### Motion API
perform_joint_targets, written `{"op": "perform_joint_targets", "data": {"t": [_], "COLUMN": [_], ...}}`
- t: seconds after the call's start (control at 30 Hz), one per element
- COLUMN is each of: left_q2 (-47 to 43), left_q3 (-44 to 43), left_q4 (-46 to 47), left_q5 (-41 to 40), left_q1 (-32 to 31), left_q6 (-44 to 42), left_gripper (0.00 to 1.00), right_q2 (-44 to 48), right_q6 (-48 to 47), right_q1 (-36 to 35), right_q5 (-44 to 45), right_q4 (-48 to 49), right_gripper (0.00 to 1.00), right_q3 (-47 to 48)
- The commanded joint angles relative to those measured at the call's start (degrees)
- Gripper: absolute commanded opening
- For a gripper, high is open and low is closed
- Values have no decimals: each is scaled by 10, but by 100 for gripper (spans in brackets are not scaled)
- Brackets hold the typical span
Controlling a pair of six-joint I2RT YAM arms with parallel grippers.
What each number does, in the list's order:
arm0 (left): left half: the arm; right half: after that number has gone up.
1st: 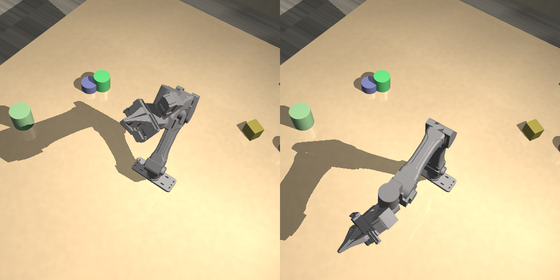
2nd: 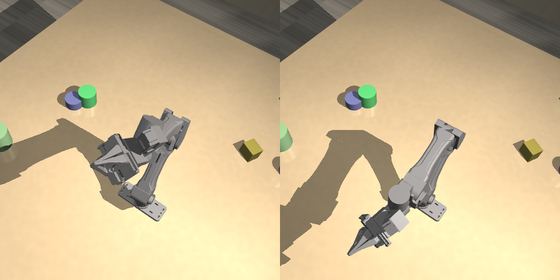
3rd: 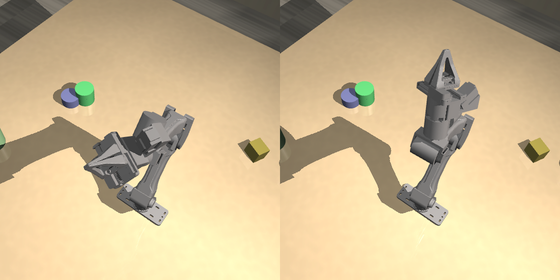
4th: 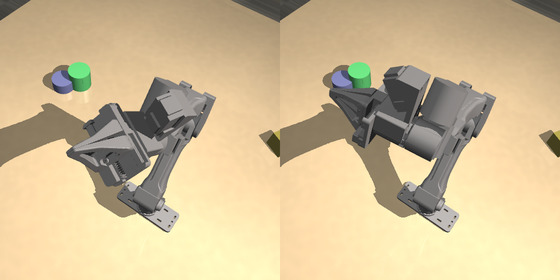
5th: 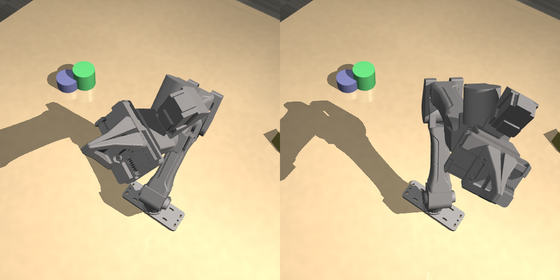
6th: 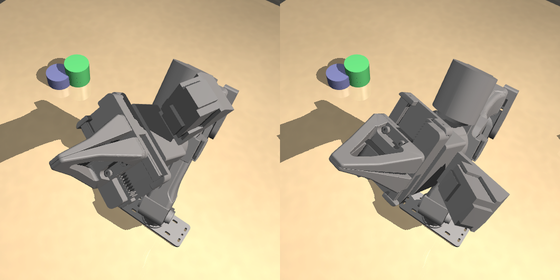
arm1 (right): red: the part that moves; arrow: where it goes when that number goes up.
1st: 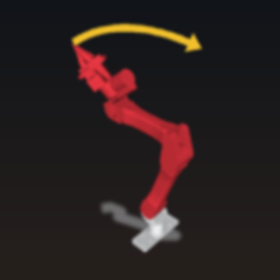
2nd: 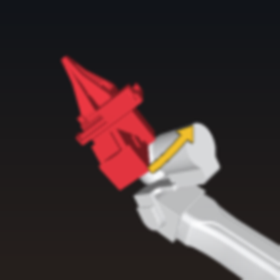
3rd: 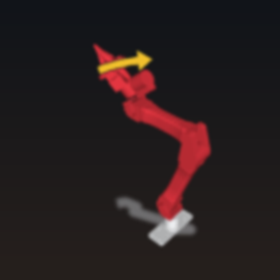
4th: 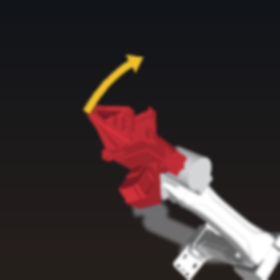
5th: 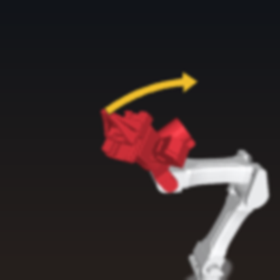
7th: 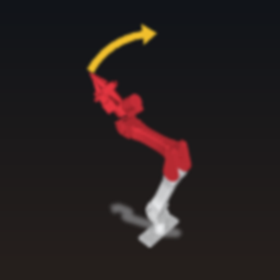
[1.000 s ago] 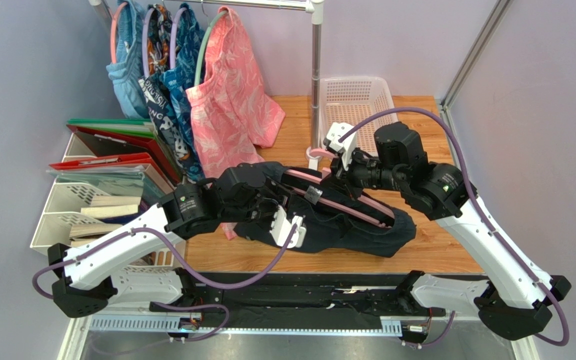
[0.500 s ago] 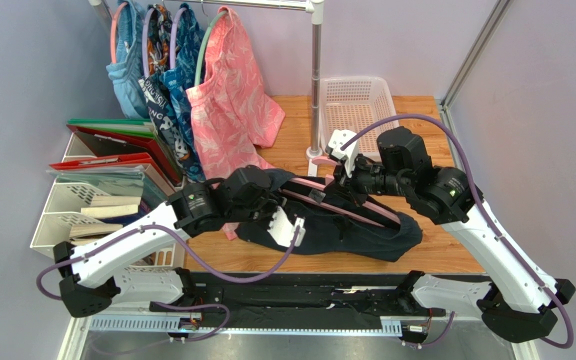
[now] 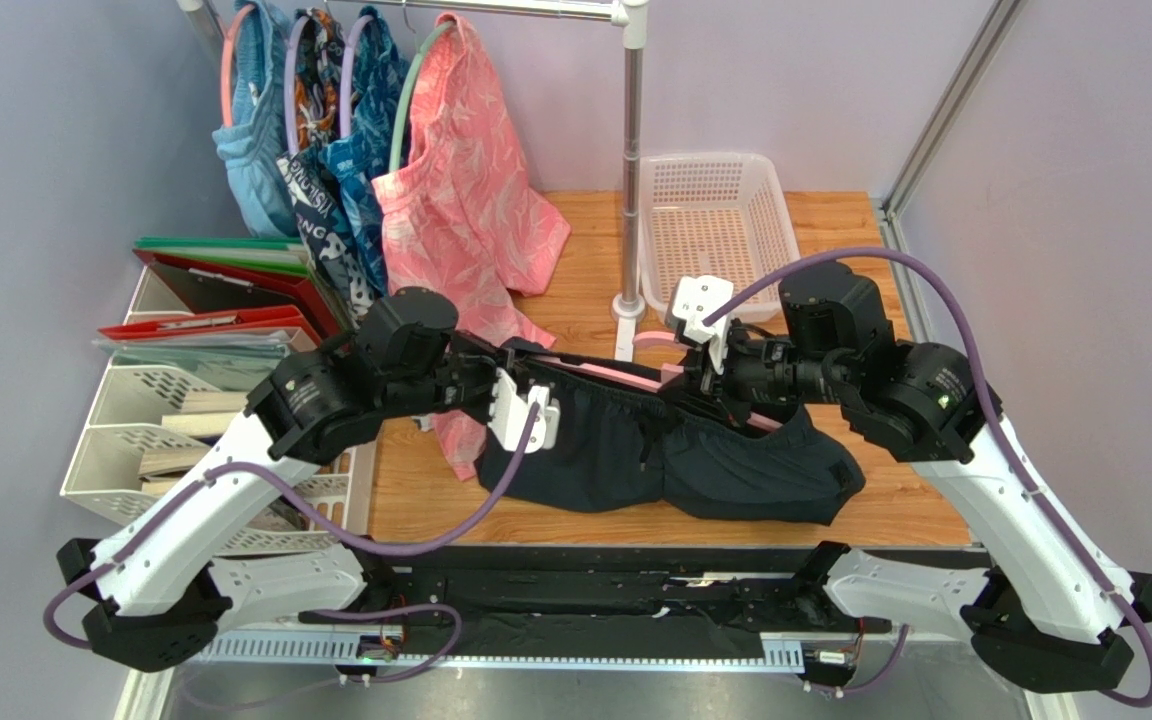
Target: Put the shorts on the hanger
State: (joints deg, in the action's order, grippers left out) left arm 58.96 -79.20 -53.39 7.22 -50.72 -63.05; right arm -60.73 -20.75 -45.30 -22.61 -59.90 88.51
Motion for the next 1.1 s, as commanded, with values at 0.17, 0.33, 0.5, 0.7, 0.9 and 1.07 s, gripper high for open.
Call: {"op": "perform_joint_targets", "data": {"t": [0.17, 0.33, 0.5, 0.7, 0.9, 1.07], "left_q2": [-1, 22, 125, 168, 68, 88], "left_q3": [-61, -117, -201, -231, -113, -84], "left_q4": [-35, 22, 29, 53, 164, 182], "left_q5": [59, 107, 143, 206, 233, 122], "left_q1": [18, 18, 17, 18, -57, -190], "left_q6": [69, 212, 277, 299, 300, 289], "left_gripper": [48, 78, 73, 60, 57, 59], "right_q2": [-8, -26, -36, -41, -45, -55], "right_q6": [-8, 39, 59, 75, 113, 149], "right_q1": [-6, -6, -7, -6, -6, -7], "right_q5": [79, 107, 93, 110, 136, 139], "right_q4": [-9, 0, 14, 34, 77, 97], "right_gripper": [0, 0, 0, 0, 0, 0], "right_q3": [78, 93, 94, 102, 87, 75]}}
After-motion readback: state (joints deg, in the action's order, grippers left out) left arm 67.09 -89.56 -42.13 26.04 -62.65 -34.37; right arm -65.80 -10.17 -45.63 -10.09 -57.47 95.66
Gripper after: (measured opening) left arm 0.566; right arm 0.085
